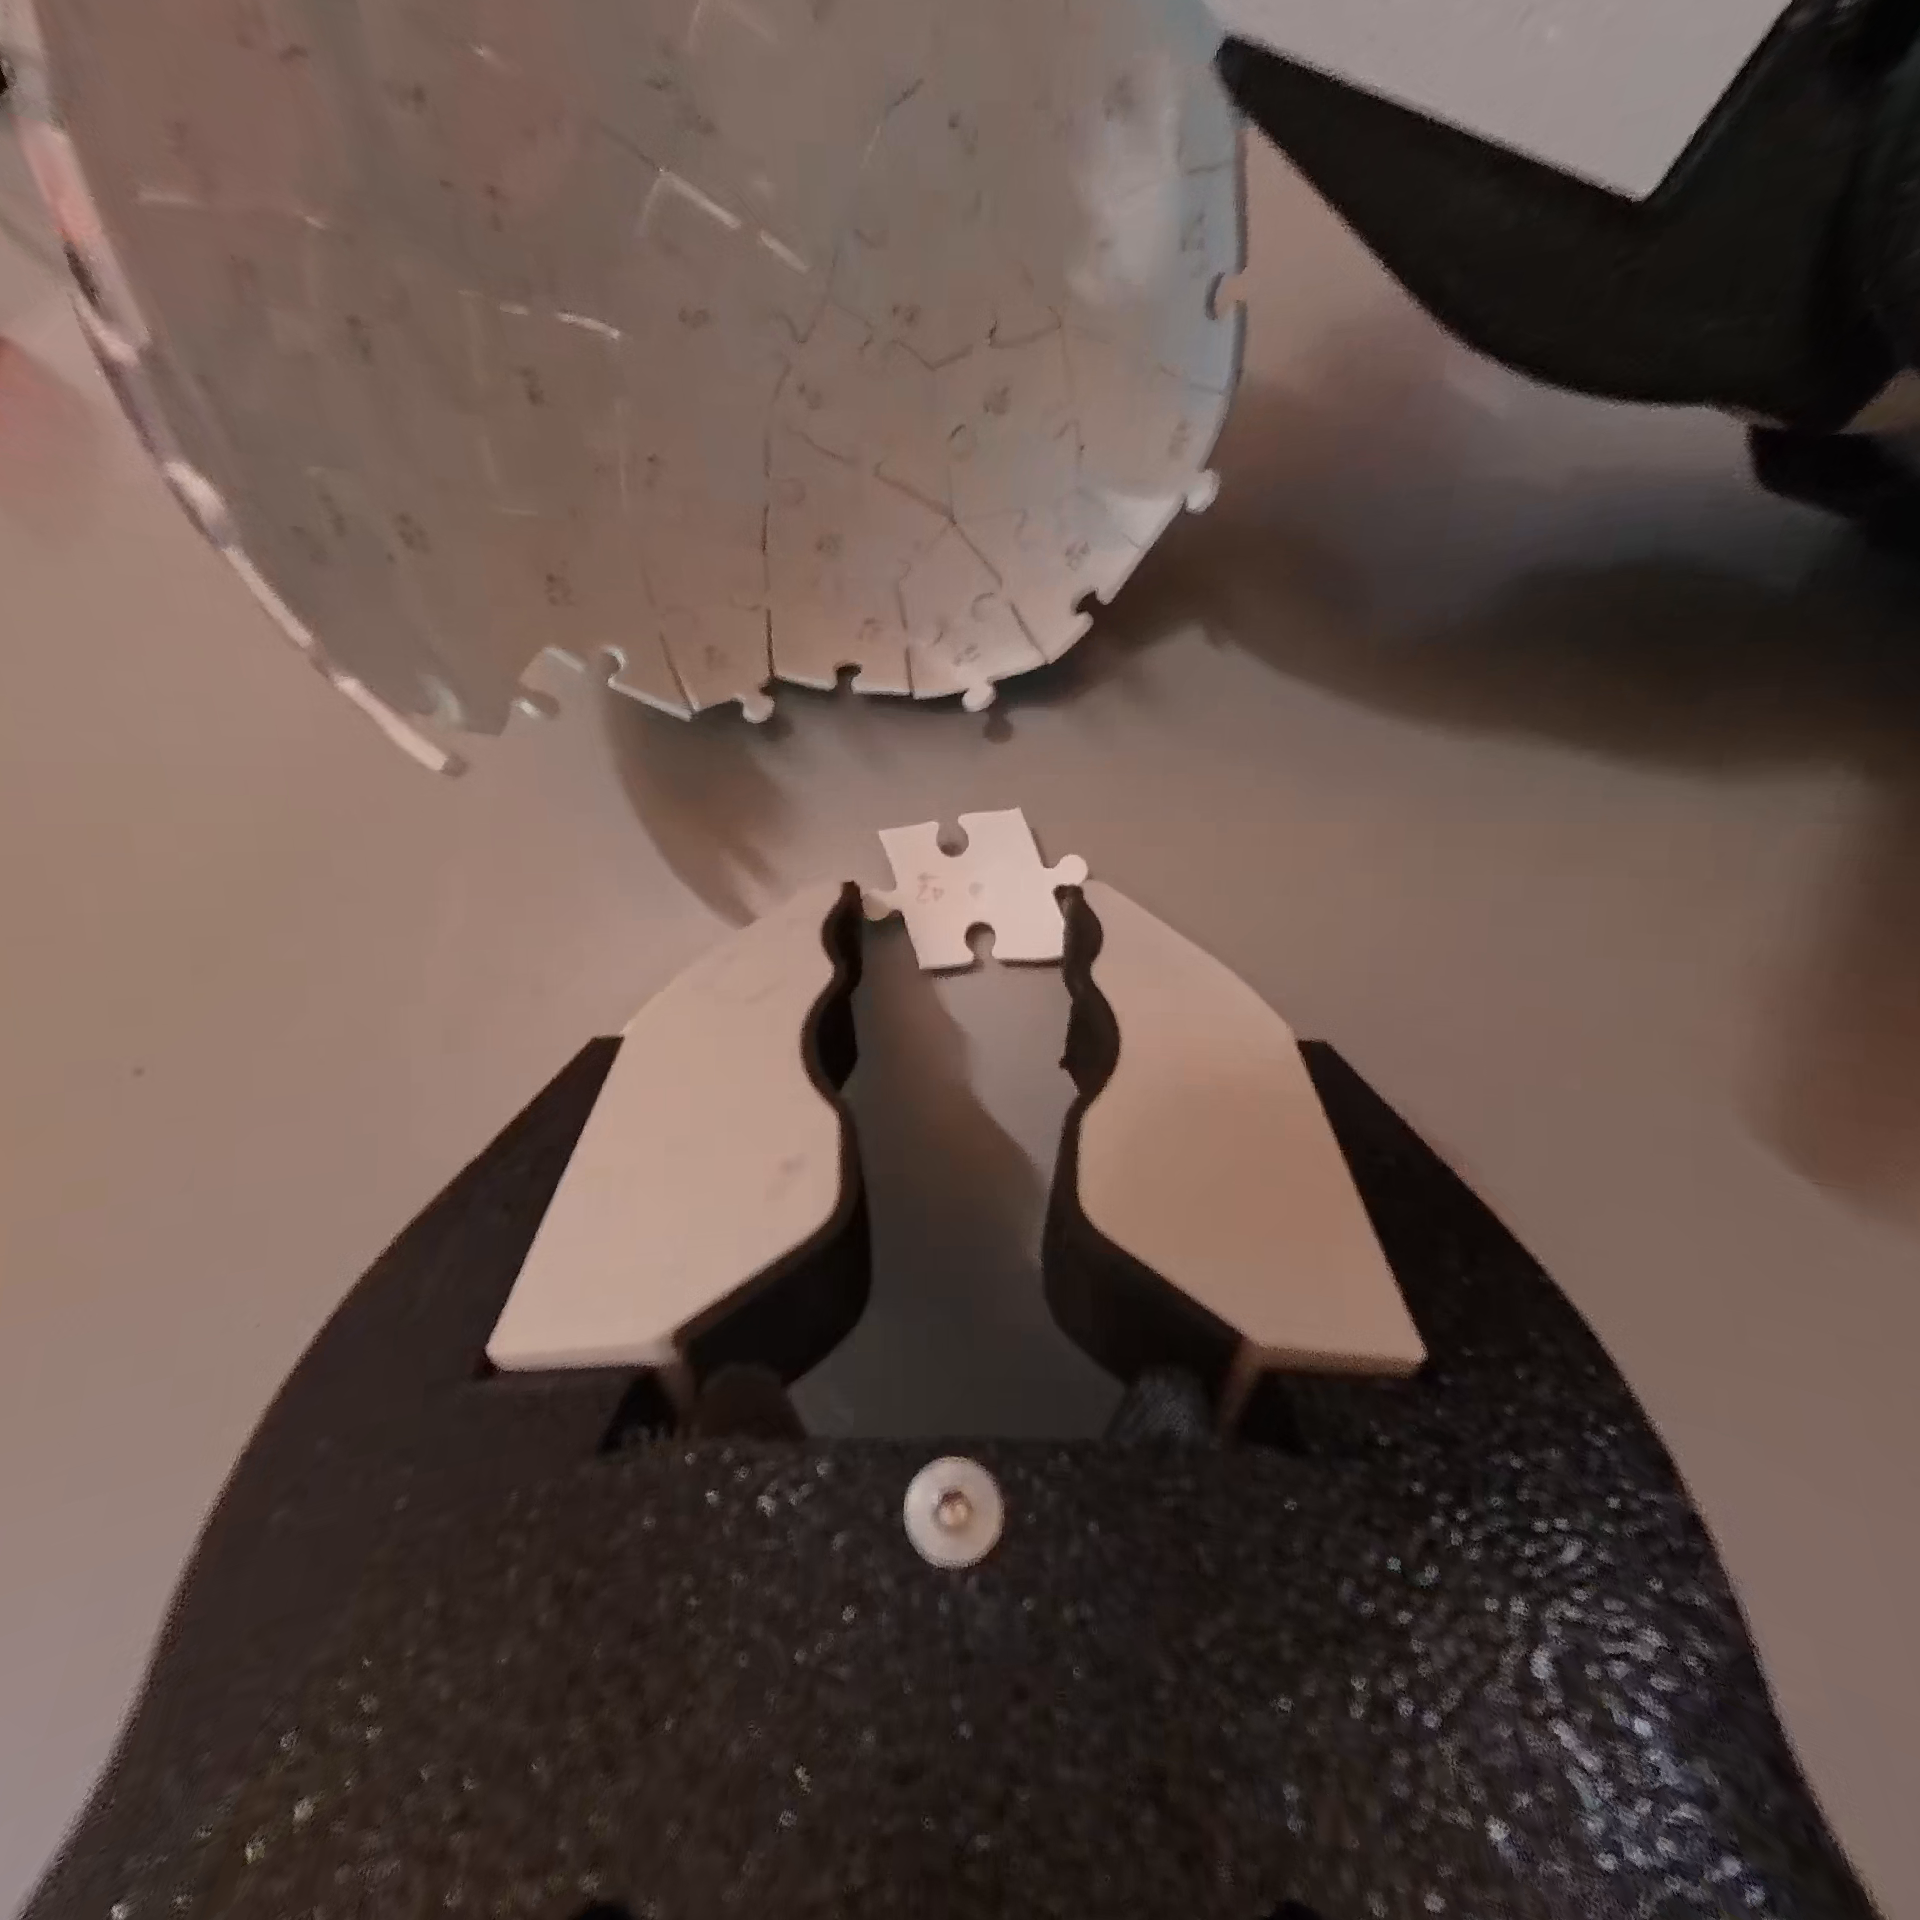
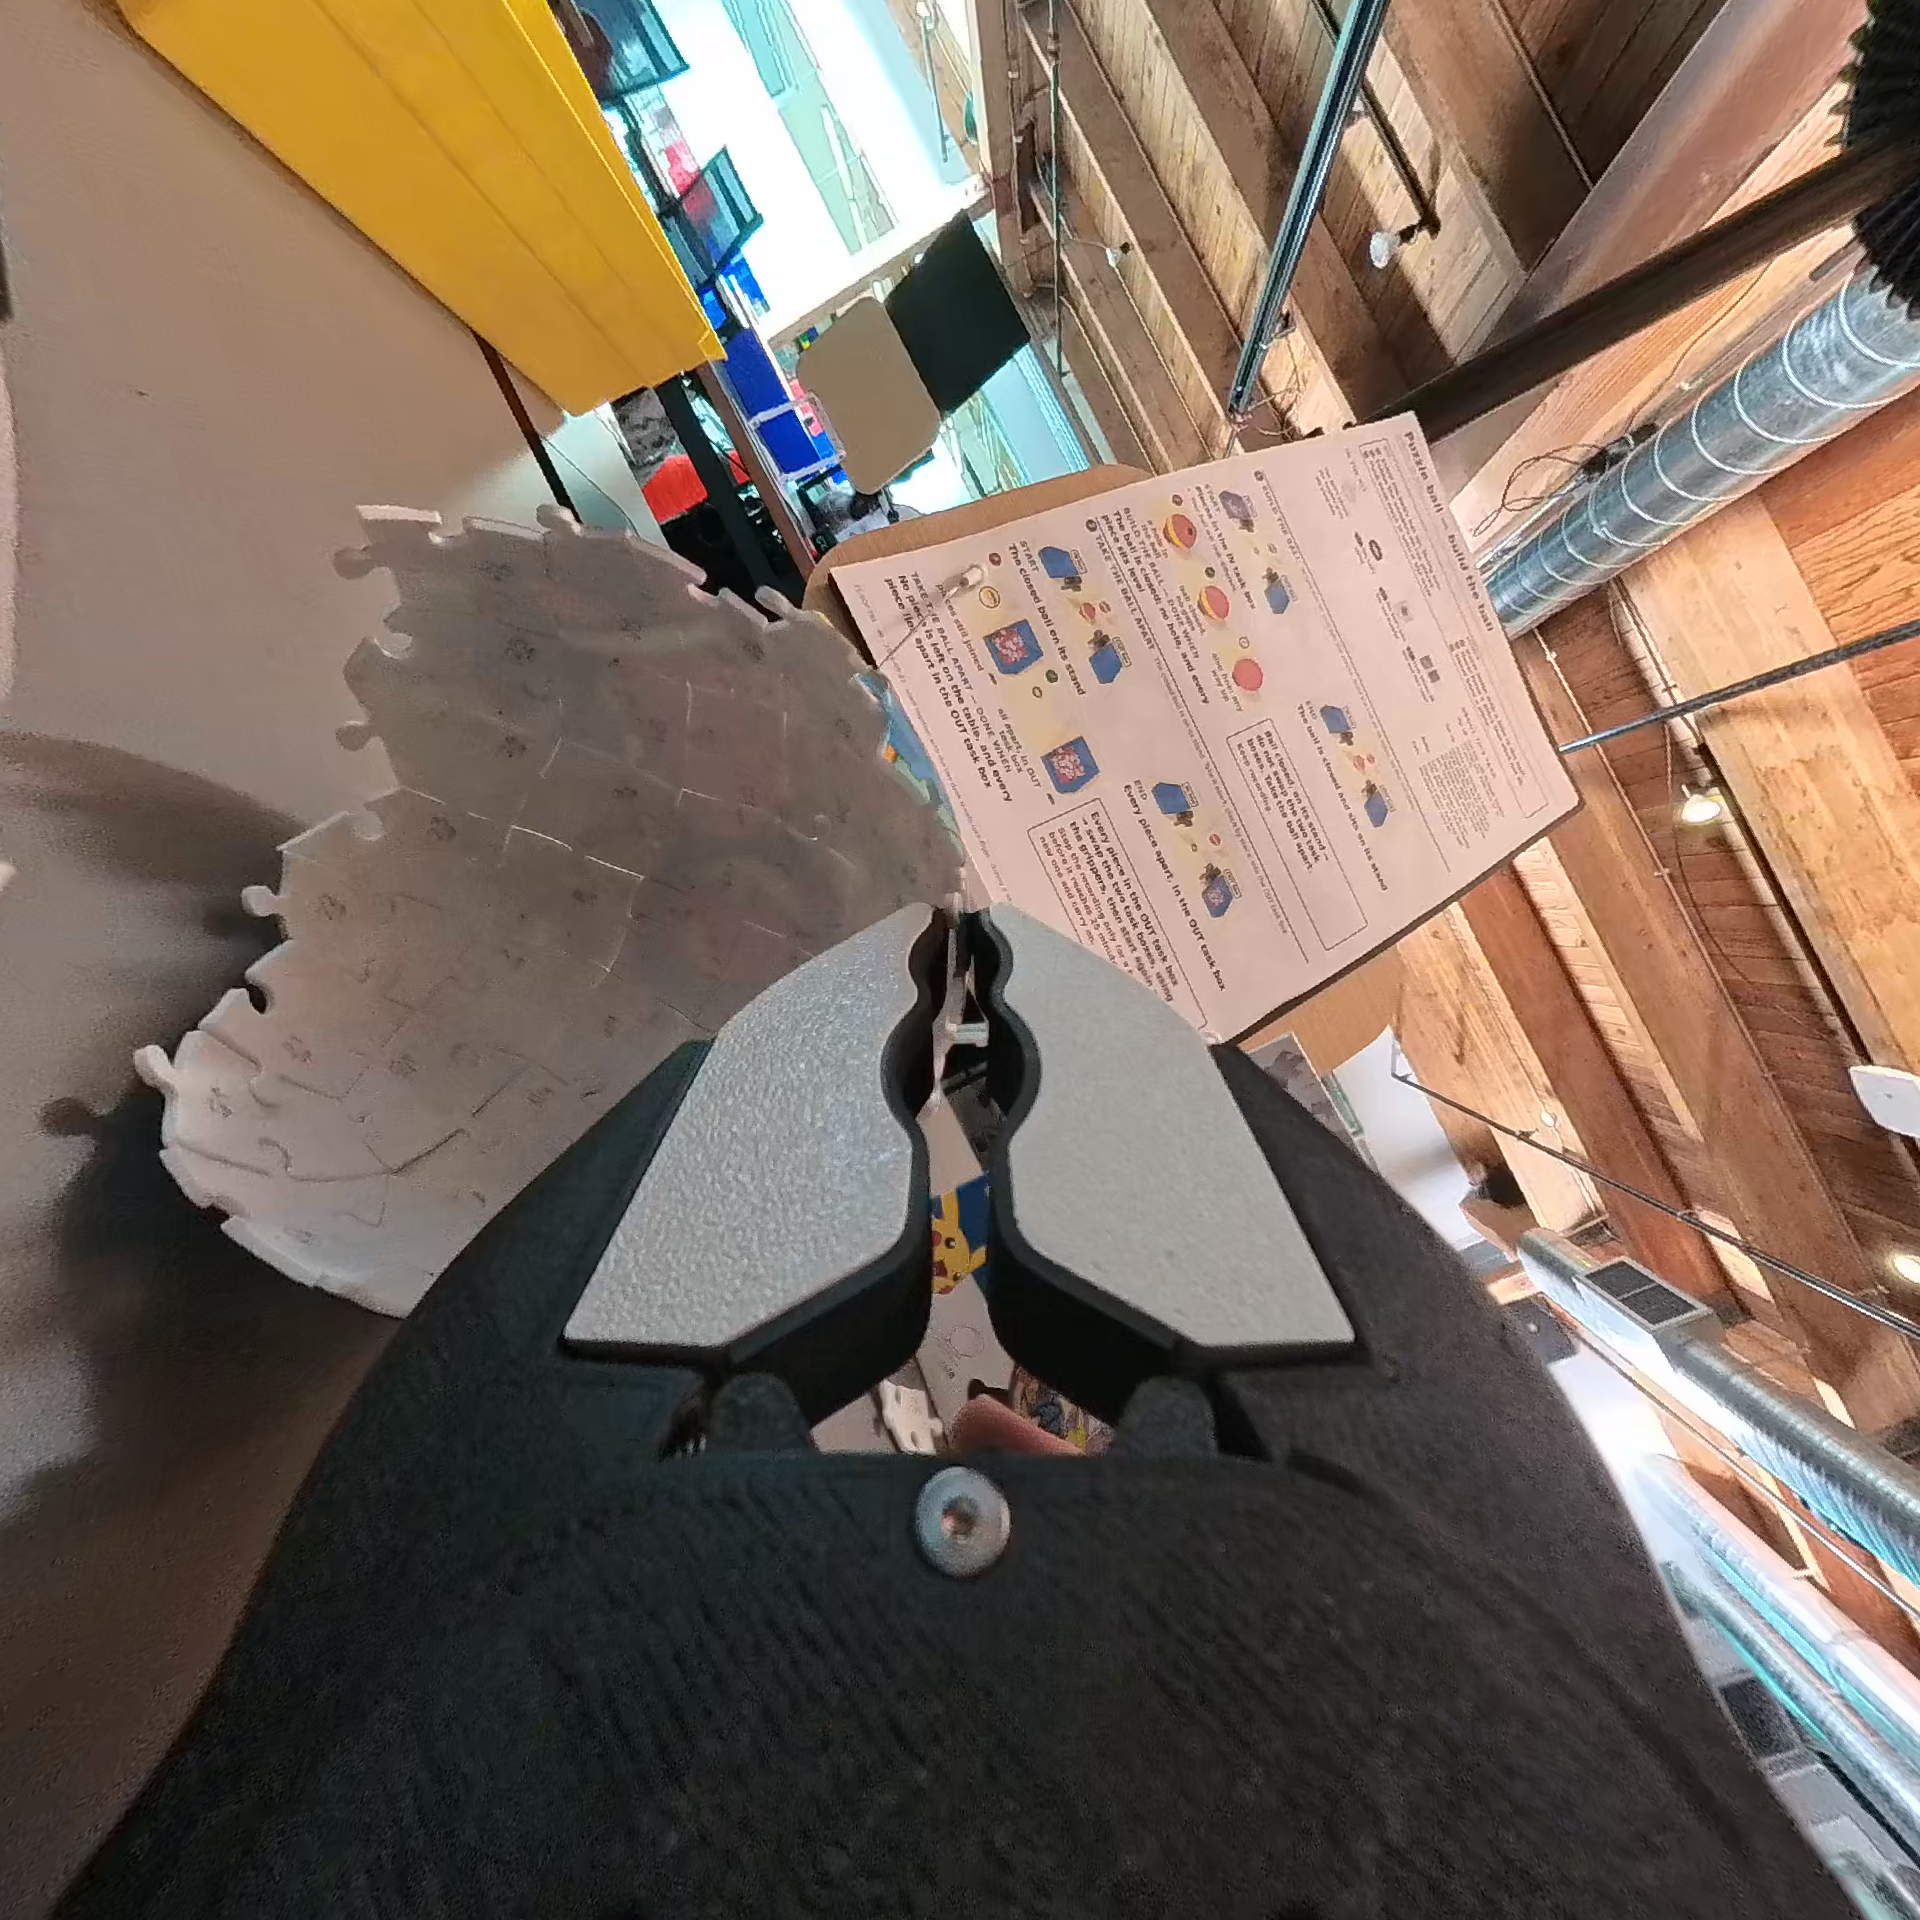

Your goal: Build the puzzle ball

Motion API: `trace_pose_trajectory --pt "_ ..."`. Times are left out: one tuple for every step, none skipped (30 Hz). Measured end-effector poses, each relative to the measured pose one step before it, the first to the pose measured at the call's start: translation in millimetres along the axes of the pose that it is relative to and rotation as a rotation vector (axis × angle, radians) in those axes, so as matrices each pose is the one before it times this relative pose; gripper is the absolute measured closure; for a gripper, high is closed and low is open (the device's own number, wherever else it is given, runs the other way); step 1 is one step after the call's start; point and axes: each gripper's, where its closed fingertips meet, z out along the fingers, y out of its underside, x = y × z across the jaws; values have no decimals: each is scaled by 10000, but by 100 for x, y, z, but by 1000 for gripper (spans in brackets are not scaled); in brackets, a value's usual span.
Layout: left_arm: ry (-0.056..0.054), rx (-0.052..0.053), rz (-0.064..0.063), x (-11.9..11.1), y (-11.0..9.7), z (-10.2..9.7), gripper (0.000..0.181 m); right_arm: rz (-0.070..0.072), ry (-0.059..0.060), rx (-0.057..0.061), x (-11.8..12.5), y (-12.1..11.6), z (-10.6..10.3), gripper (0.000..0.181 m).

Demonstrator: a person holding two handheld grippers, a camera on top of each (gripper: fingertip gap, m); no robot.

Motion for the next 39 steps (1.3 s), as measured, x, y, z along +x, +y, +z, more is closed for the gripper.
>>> trace_pose_trajectory --pt "27 117 34 131 -280 93 145 48 -25 32 -17 -28 -41 177" --pt "-47 80 59 23 -256 104 145 36 -5 13 0 -13 -43 177" --pt "14 2 76 74 -170 121 145 16 -2 19 -39 -22 -48 177" --pt "71 -58 47 119 -89 135 145 -8 3 24 -45 -39 -27 176" --pt "34 -100 -27 40 -21 140 145 3 6 15 -41 -49 -18 176" --pt "15 -65 -49 -3 -76 120 145 23 -13 25 -52 -59 -21 176" --pt "37 10 -8 23 -174 61 145 -6 16 26 14 -41 -12 176" --pt "22 55 42 -19 -211 5 145 -27 3 18 -7 -22 -6 176" --pt "-20 33 57 -114 -205 -28 145 4 10 0 1 28 6 176" --pt "-19 -4 41 -149 -151 -27 145 29 8 -9 23 58 13 176" --pt "26 -10 35 -98 -157 -57 145 21 -5 -7 13 61 22 176" --pt "101 -1 51 18 -171 -39 145 17 5 -8 13 54 19 176" --pt "137 -30 63 100 -140 -4 145 23 7 -15 14 69 21 176" --pt "67 -44 72 19 -136 11 145 12 -4 -5 13 40 15 176" --pt "-16 -41 108 -74 -140 7 145 -12 -6 9 9 7 15 176" --pt "-14 -60 134 -74 -106 23 145 -27 7 -1 0 15 9 176" --pt "38 -92 106 -11 -53 57 145 -25 3 7 -2 -13 2 176" --pt "76 -129 49 41 10 98 145 -9 -2 17 -4 -41 4 176" --pt "90 -138 15 50 52 118 145 -7 0 22 0 -41 1 176" --pt "107 -138 21 89 97 139 145 -22 6 11 -5 -31 -11 176" --pt "57 -119 27 23 85 138 145 -30 6 -3 -3 -13 7 176" --pt "10 -97 12 -44 93 112 145 -21 0 15 4 -21 1 176" --pt "25 -66 -14 -11 61 77 145 -16 -3 22 -5 -37 -1 176" --pt "43 -25 -18 18 12 52 145 -29 8 20 7 -36 -11 176" --pt "13 7 -24 -7 -32 25 145 -44 8 27 5 -47 -1 177" --pt "12 -6 -21 -17 9 11 145 -55 1 20 -7 -34 7 177" --pt "23 -19 -18 -13 13 -1 145 -60 -5 10 -23 -16 12 177" --pt "-6 5 -29 -70 -8 -52 145 -50 -2 5 -11 -2 11 177" --pt "-55 34 -53 -146 -34 -63 145 -25 -10 23 -23 -17 12 176" --pt "-73 64 -76 -171 -48 -73 145 2 -15 38 -25 -45 -2 176" --pt "-27 83 -79 -74 -50 -42 145 -11 -7 24 -10 -10 1 176" --pt "39 90 -52 36 -24 -18 145 -33 7 -6 -7 2 11 176" --pt "66 95 -10 109 2 30 145 -28 -2 -7 -19 9 18 176" --pt "91 106 20 181 13 27 145 -4 -5 9 -17 -14 11 176" --pt "135 108 32 272 8 0 145 -15 5 7 1 -24 -5 176" --pt "94 111 25 217 -17 -33 145 -35 1 5 -14 -27 -9 176" --pt "-37 129 23 13 -51 -38 145 -20 0 7 -12 -20 -6 176" --pt "-83 115 31 -82 -42 -56 146 -9 8 5 -8 -11 0 176" --pt "-43 71 17 -68 -12 -62 146 -18 10 -3 5 12 9 176"
